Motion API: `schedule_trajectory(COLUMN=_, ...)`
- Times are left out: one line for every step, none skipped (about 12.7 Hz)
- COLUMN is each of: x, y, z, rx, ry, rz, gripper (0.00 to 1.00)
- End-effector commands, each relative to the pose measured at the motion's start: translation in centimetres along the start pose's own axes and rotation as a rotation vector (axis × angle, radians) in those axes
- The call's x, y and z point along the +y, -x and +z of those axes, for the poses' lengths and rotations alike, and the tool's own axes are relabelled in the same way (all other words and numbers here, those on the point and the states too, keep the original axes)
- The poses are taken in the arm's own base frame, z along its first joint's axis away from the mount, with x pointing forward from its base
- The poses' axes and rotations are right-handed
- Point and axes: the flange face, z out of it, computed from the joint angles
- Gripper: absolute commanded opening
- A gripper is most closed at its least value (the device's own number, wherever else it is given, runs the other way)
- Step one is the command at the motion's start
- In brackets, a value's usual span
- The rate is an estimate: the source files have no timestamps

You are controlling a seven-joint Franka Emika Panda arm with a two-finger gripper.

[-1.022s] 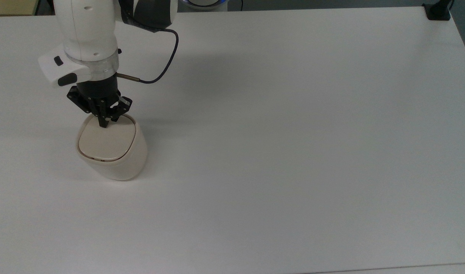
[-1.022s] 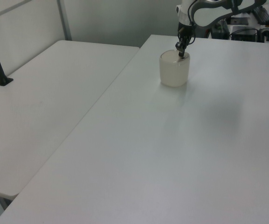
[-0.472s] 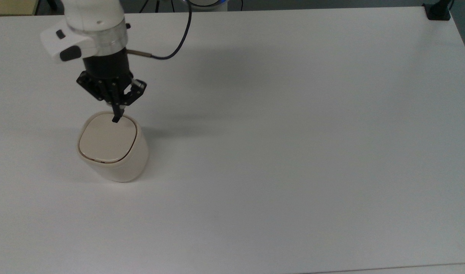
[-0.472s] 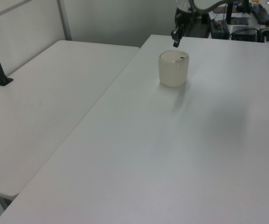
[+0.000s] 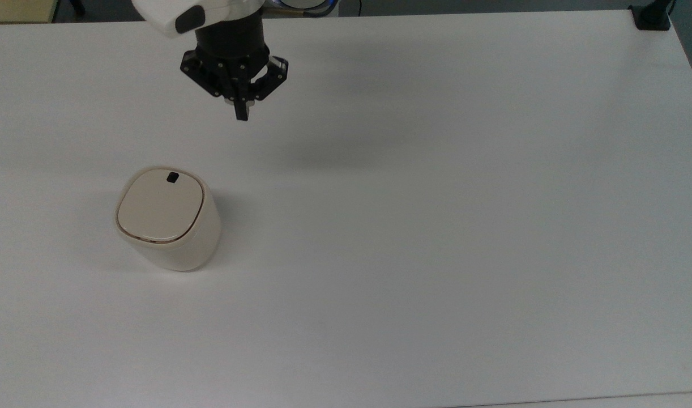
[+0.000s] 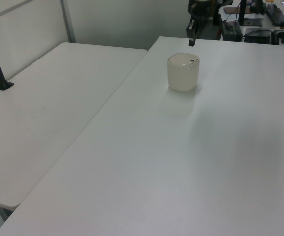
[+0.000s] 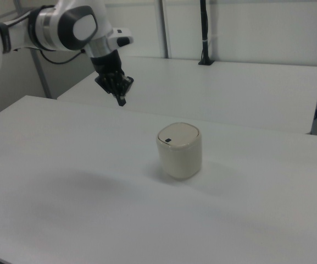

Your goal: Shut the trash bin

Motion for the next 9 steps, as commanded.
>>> schedule_trajectory(x=-2.0, y=2.6, z=-2.0, rx=-0.071, ry=0.012, rz=-0.049, gripper=0.0)
schedule_trajectory(x=-2.4, y=3.3, z=-2.1, rx=-0.102, ry=0.033, rz=-0.064, gripper=0.0)
schedule_trajectory(x=-2.4, y=4.1, z=-2.9, rx=-0.111, ry=0.051, rz=-0.072, gripper=0.0)
schedule_trajectory(x=-2.4, y=4.5, z=-3.2, rx=-0.113, ry=0.051, rz=-0.073, gripper=0.04)
schedule_trajectory(x=-2.5, y=4.8, z=-3.2, rx=-0.125, ry=0.052, rz=-0.074, gripper=0.1)
schedule_trajectory(x=-2.5, y=5.1, z=-3.1, rx=-0.142, ry=0.052, rz=-0.076, gripper=0.13)
schedule_trajectory(x=-2.6, y=5.3, z=-3.0, rx=-0.16, ry=0.048, rz=-0.082, gripper=0.26)
schedule_trajectory(x=-2.6, y=5.4, z=-2.9, rx=-0.172, ry=0.045, rz=-0.093, gripper=0.51)
schedule_trajectory(x=-2.6, y=5.5, z=-3.1, rx=-0.172, ry=0.044, rz=-0.104, gripper=0.84)
